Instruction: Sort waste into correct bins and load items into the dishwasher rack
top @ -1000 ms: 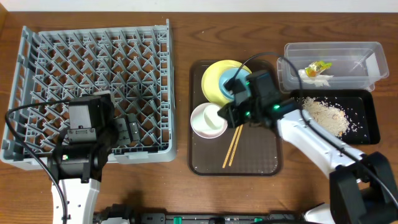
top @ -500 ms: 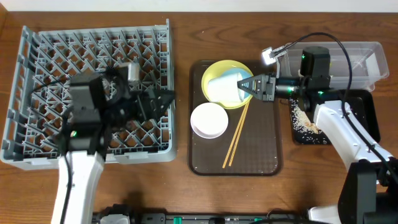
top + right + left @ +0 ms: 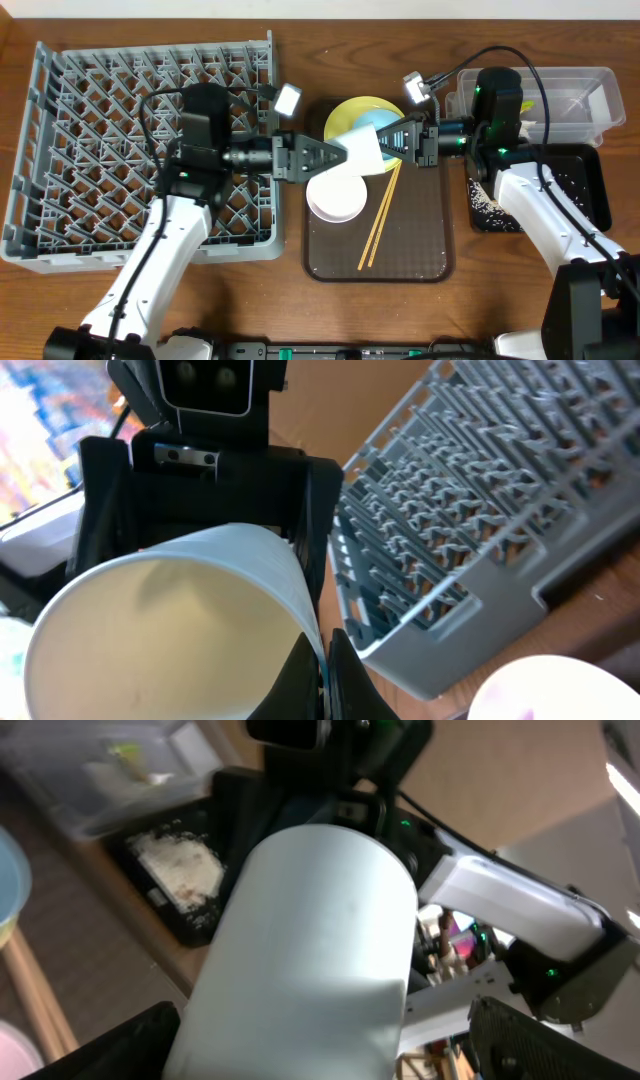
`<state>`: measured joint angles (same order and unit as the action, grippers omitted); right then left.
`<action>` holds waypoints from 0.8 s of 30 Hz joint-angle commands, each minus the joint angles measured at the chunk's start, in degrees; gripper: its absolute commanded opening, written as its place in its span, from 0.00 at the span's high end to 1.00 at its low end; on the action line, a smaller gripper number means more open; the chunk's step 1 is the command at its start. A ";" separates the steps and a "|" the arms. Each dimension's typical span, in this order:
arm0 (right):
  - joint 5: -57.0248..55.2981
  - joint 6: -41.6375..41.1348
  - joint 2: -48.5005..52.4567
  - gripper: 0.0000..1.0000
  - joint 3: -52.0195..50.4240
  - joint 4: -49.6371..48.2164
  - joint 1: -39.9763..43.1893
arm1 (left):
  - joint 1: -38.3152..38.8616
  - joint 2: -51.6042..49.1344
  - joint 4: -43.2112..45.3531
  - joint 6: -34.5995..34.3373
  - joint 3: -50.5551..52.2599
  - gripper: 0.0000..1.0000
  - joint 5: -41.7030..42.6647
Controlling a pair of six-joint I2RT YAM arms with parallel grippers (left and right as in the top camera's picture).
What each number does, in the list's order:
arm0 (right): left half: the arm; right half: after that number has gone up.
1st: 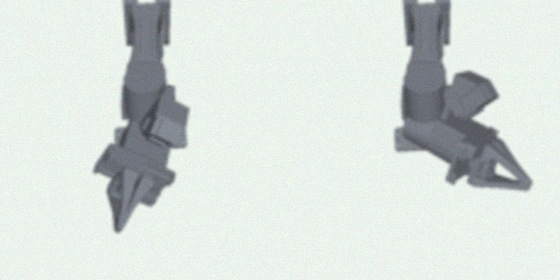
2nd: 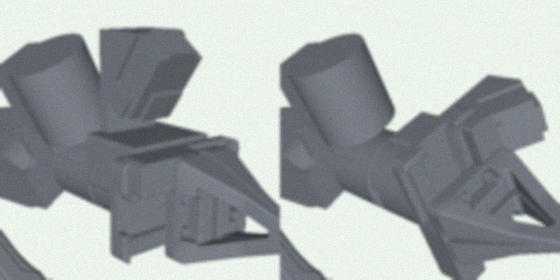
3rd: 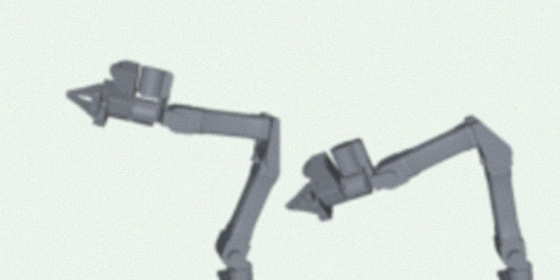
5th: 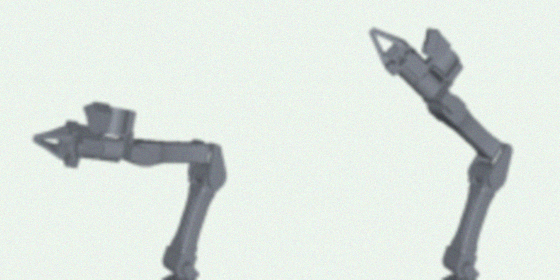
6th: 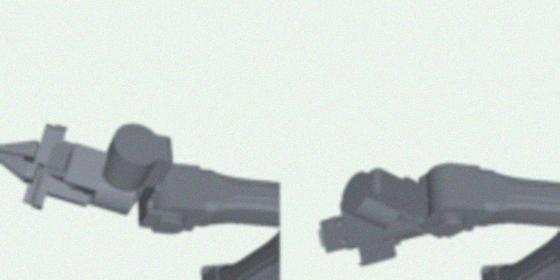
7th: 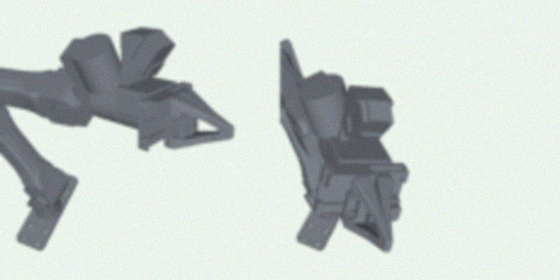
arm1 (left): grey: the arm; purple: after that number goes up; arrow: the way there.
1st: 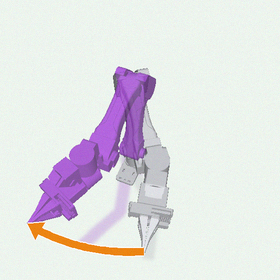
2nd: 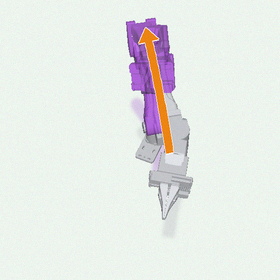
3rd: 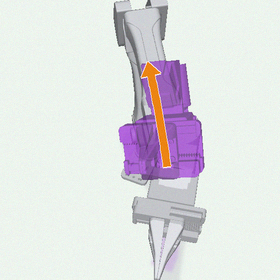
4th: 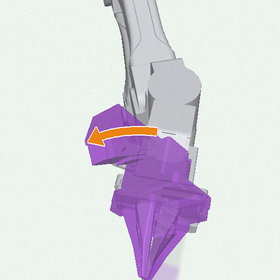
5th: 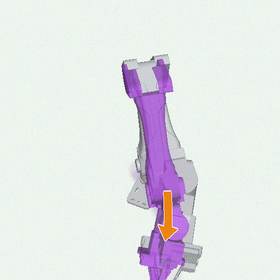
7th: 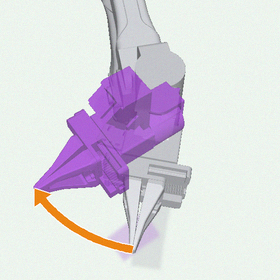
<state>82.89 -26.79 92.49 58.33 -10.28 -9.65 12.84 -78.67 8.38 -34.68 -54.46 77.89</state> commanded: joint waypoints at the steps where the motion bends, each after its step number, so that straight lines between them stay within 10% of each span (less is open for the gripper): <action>1: 1.42 -3.37 -0.98 0.99 0.70 -2.21 -1.75 | 2.64 0.31 3.17 -4.87 -0.81 0.07 3.10; 24: 1.81 -14.93 -0.98 0.99 0.70 -19.06 -1.68 | 4.26 0.33 4.22 -6.51 -0.81 0.15 -0.37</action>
<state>84.62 -40.53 92.18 58.35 -29.39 -11.11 16.95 -78.67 12.29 -40.95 -54.46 78.46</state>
